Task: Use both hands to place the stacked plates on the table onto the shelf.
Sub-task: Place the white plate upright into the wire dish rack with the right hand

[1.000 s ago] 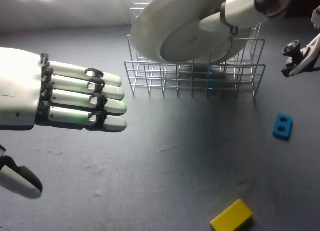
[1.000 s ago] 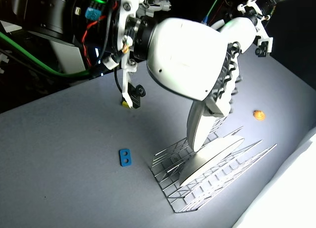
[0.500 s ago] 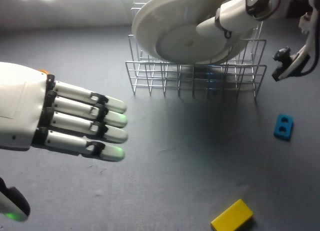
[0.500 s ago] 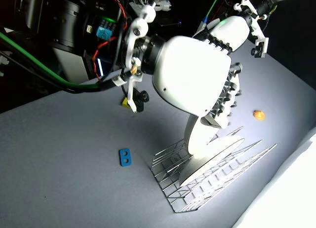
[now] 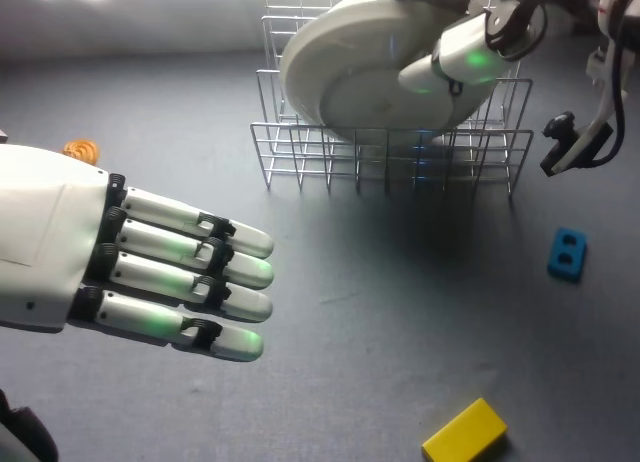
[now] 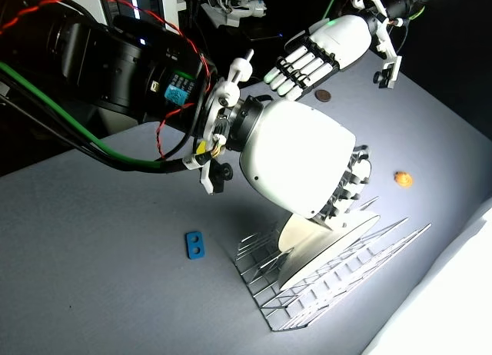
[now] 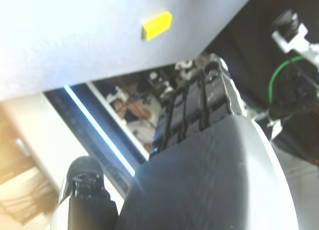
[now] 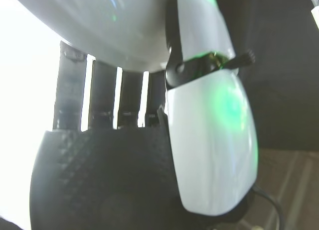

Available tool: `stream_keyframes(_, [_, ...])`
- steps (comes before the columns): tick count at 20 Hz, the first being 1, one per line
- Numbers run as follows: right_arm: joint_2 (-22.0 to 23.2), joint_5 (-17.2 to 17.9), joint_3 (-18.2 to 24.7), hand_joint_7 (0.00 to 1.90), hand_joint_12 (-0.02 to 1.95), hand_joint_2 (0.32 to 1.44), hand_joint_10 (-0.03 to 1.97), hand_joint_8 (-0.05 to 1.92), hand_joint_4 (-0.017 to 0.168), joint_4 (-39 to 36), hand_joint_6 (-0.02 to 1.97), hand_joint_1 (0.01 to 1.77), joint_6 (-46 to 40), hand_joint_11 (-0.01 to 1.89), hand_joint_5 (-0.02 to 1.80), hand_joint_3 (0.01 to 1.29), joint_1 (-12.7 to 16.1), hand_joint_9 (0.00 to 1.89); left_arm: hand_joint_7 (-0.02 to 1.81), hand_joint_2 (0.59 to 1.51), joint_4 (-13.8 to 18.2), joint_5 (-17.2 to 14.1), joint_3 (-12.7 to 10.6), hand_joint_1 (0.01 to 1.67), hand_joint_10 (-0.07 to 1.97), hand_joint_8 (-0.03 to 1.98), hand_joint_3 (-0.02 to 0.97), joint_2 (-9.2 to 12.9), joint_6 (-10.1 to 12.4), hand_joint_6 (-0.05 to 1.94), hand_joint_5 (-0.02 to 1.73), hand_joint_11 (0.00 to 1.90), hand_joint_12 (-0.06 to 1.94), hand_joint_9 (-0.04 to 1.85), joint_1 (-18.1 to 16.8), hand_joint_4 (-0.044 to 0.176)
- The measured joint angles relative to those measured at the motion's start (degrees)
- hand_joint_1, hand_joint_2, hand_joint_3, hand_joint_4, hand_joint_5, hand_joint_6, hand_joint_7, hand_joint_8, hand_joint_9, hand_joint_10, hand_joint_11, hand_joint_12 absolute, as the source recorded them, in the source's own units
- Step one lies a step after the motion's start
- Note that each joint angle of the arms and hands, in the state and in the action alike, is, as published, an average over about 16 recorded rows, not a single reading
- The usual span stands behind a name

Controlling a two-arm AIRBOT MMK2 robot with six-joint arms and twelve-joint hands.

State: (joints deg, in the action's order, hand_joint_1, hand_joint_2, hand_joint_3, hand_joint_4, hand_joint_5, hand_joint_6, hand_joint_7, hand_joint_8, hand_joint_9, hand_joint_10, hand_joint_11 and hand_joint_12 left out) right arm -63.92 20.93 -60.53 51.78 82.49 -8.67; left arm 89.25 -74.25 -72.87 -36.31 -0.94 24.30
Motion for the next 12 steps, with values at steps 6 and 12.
stream_keyframes(6, [-0.9, 0.1, -1.7, 1.00, 1.21, 0.99, 1.12, 0.95, -0.010, 0.1, 0.97, 1.36, 0.1, 0.81, 0.90, 0.01, -1.7, 0.95, 0.02, 1.112, 0.0, -2.0, 0.2, 0.02, -0.05, -0.01, 0.010, 0.3, -0.5, 0.01, 0.02, 0.02, 0.01, 0.02, 0.6, 0.007])
stream_keyframes(12, [-1.4, 0.2, -2.9, 0.97, 1.23, 1.03, 0.94, 1.01, -0.007, 0.0, 1.05, 1.31, 0.3, 0.76, 0.86, 0.01, -3.4, 0.94, 0.02, 1.112, -0.2, -3.0, -0.1, 0.02, -0.05, -0.01, 0.010, 0.3, -1.7, 0.01, 0.02, 0.02, 0.01, 0.02, 0.8, 0.006])
